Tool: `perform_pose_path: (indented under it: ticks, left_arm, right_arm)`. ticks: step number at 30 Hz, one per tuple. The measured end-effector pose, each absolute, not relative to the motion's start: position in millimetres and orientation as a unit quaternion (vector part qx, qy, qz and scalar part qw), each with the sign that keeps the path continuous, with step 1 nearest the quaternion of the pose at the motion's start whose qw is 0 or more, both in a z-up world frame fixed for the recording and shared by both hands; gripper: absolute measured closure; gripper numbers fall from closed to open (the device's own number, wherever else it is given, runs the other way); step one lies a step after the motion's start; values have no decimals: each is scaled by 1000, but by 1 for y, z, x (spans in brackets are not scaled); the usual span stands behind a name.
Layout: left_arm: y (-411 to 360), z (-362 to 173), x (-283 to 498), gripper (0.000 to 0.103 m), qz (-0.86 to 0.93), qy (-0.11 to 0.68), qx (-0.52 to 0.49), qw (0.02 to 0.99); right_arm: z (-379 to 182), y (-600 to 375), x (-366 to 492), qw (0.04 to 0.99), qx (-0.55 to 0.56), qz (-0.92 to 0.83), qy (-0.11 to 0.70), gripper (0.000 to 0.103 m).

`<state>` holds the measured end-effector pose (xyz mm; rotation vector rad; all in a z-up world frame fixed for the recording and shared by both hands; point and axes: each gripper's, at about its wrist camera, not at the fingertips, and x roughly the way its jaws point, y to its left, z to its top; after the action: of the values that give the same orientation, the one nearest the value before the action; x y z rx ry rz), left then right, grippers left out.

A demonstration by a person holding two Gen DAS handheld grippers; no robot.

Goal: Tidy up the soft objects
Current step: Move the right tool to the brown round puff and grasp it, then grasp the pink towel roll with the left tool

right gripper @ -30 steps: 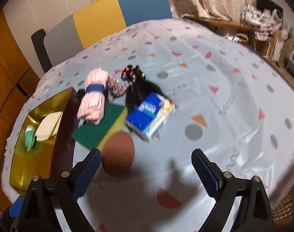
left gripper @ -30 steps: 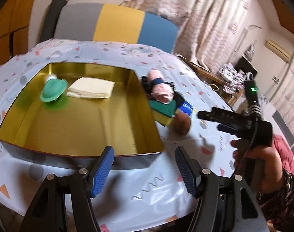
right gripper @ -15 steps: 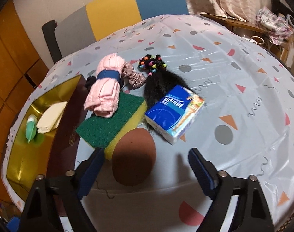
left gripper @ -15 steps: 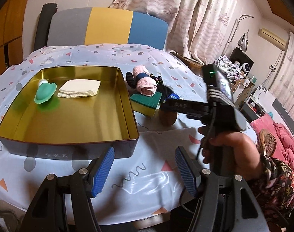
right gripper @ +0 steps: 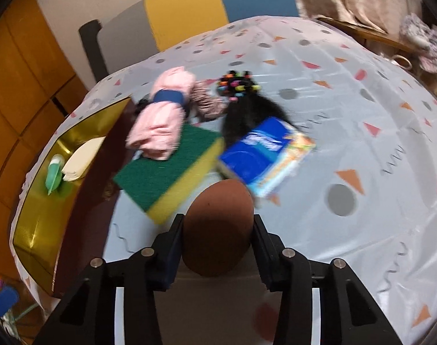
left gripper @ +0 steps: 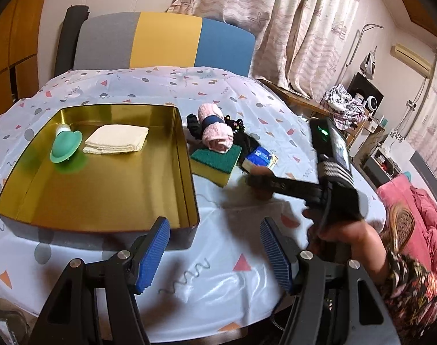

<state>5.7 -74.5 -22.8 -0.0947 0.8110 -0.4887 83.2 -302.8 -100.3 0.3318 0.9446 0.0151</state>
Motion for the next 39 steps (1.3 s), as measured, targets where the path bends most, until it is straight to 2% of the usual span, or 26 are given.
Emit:
perform_pose_path:
  ticks: [9, 18, 25, 39]
  left_arm:
    - [-110, -5, 41, 36, -239, 394, -39, 887]
    - [-165, 10, 123, 36, -200, 420, 0, 885]
    - [-205, -21, 189, 36, -161, 468, 35, 868]
    - [-230, -70, 239, 36, -110, 502, 94, 853]
  right_arm:
    - [-107, -341, 61, 874, 203, -11, 442, 58]
    - [-113, -344, 53, 886, 220, 2, 409, 58]
    - [-115, -349, 52, 884, 232, 14, 406, 58]
    - [-116, -350, 52, 884, 236, 20, 403, 58]
